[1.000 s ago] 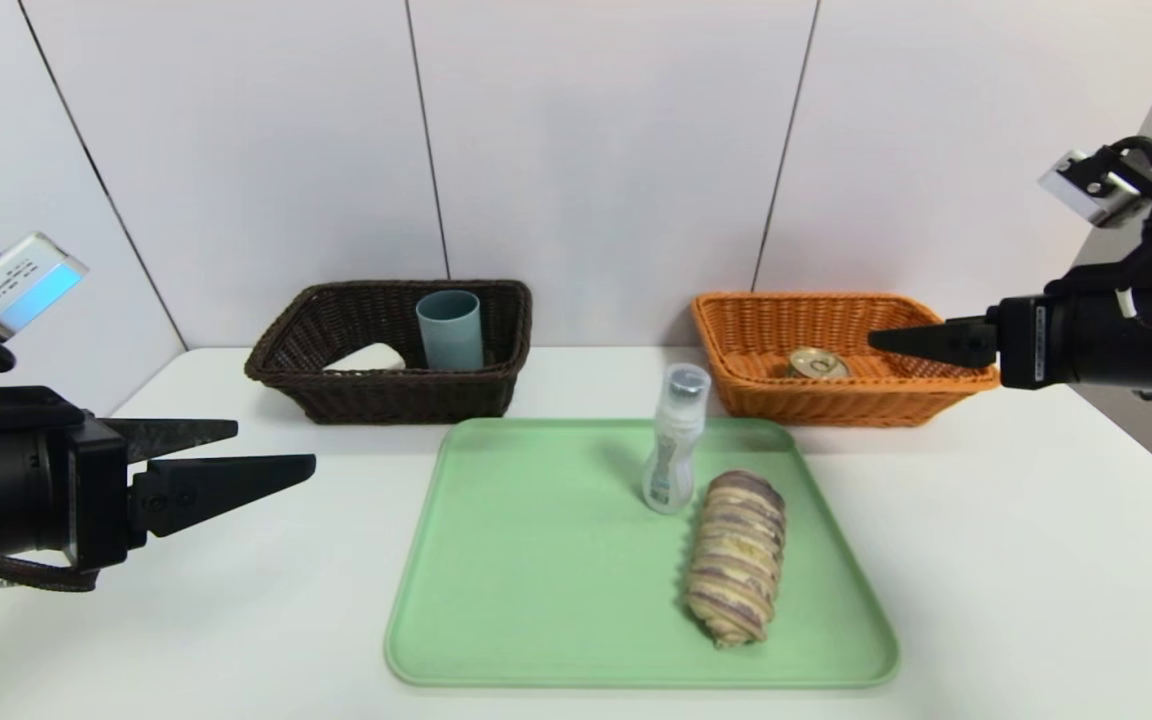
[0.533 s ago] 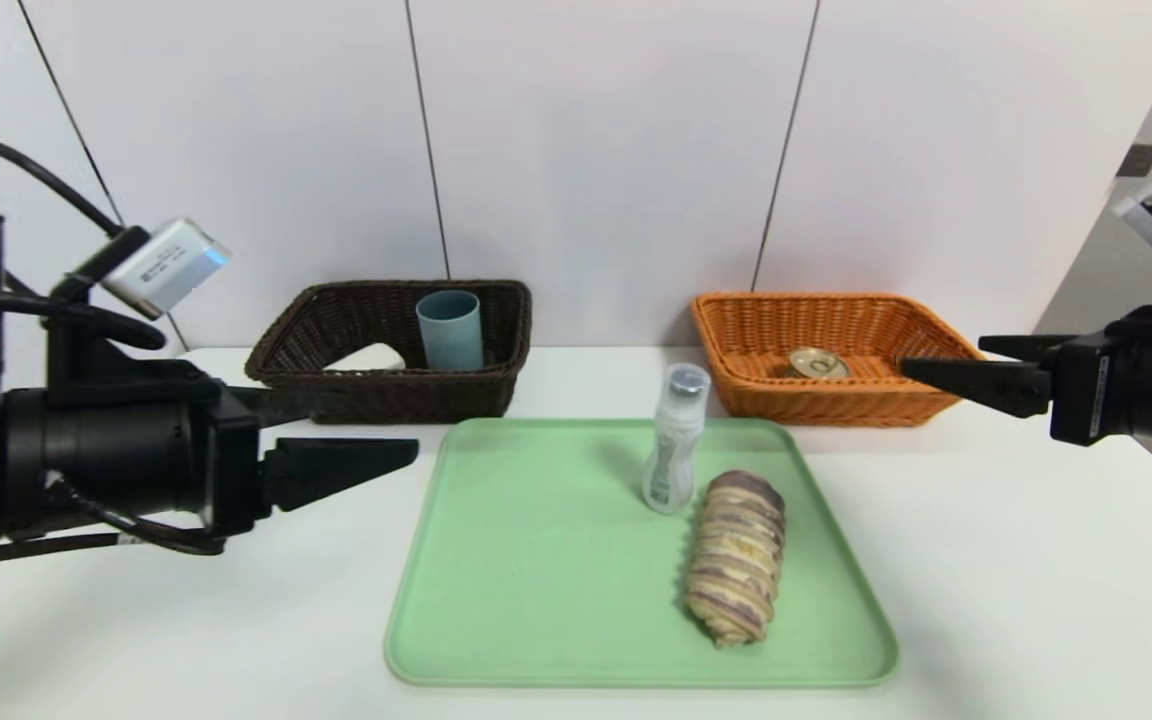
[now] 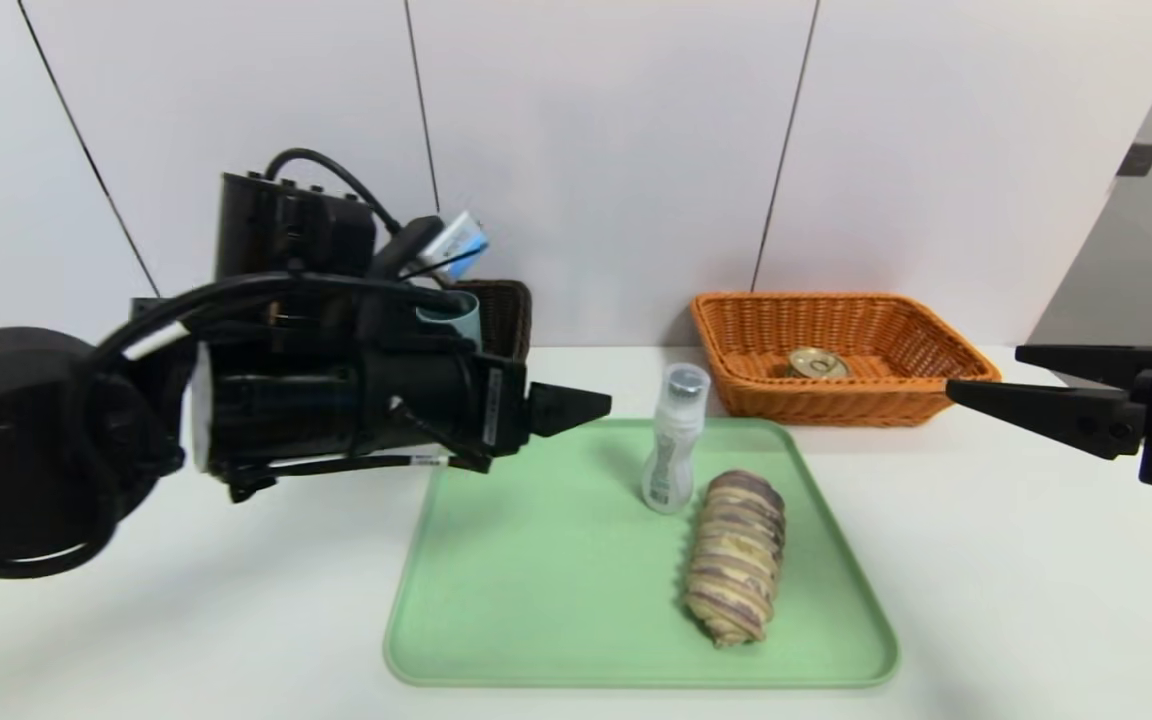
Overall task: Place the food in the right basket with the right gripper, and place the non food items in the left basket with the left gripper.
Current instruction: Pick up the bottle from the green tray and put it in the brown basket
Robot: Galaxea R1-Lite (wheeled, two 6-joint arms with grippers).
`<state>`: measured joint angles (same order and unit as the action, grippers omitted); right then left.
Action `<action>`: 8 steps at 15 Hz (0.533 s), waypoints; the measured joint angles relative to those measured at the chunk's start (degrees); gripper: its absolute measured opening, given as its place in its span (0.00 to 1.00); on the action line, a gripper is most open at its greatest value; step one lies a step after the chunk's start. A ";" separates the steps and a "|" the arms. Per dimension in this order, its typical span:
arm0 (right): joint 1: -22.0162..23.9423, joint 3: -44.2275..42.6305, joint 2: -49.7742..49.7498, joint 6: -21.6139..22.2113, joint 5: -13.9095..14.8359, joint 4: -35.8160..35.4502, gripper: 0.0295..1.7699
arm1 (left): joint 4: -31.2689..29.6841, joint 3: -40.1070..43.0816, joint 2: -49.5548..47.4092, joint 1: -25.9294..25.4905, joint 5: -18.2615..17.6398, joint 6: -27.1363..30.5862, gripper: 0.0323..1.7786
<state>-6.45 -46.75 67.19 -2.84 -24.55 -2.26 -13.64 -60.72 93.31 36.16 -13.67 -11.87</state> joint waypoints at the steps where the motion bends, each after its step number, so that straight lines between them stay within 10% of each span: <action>1: -0.02 0.20 -0.24 0.00 0.00 -0.16 0.96 | -2.67 -0.60 2.26 1.16 0.68 -0.09 0.95; 8: -0.02 0.78 -0.57 -0.02 0.24 -0.44 0.96 | -9.40 -3.02 11.18 5.84 0.63 5.18 0.95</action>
<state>-6.47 -45.97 66.62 -2.86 -24.31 -2.69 -23.04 -63.74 104.49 42.00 -13.03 -6.69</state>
